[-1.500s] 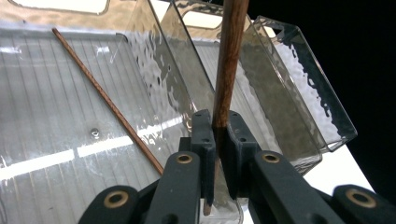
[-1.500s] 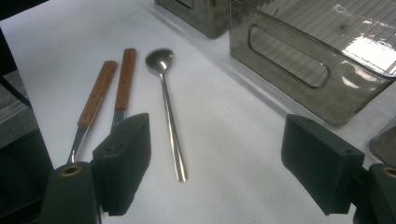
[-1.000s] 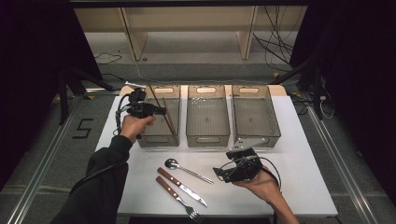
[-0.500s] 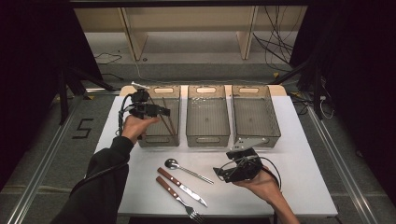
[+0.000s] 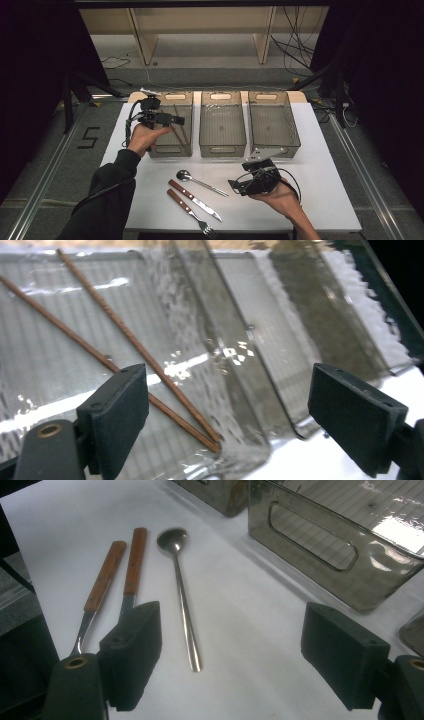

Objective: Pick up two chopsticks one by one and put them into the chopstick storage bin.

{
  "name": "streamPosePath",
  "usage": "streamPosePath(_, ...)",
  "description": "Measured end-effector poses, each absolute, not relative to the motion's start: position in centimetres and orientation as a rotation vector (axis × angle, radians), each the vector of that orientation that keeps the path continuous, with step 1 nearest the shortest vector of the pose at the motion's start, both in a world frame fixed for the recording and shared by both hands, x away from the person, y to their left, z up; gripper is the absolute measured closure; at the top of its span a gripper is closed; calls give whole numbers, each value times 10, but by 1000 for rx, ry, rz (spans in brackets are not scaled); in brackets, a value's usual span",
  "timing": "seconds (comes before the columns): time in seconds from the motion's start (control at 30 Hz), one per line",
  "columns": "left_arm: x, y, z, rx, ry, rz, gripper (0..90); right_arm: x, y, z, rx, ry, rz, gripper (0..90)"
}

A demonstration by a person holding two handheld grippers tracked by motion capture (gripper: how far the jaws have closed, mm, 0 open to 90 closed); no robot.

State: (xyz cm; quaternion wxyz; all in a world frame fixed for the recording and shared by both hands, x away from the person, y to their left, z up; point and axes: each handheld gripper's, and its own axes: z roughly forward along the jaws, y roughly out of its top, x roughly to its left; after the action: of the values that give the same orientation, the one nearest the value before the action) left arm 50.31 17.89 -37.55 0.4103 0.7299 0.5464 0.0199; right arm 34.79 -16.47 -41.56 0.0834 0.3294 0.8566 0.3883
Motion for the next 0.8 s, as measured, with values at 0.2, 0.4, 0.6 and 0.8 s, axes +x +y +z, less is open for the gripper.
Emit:
streamPosePath(0.2,478,181,-367,1844,1281,69,162,348,-164,-416,991,2558,1149,252)
streamPosePath(0.4,451,185,-367,1815,1202,76,162,347,-157,-416,986,2569,1117,254)
streamPosePath(0.6,421,190,-374,1788,1113,107,161,347,-149,-417,976,2576,1091,259)
streamPosePath(0.8,404,194,-386,1795,1078,125,160,350,-138,-418,954,2594,1059,268)
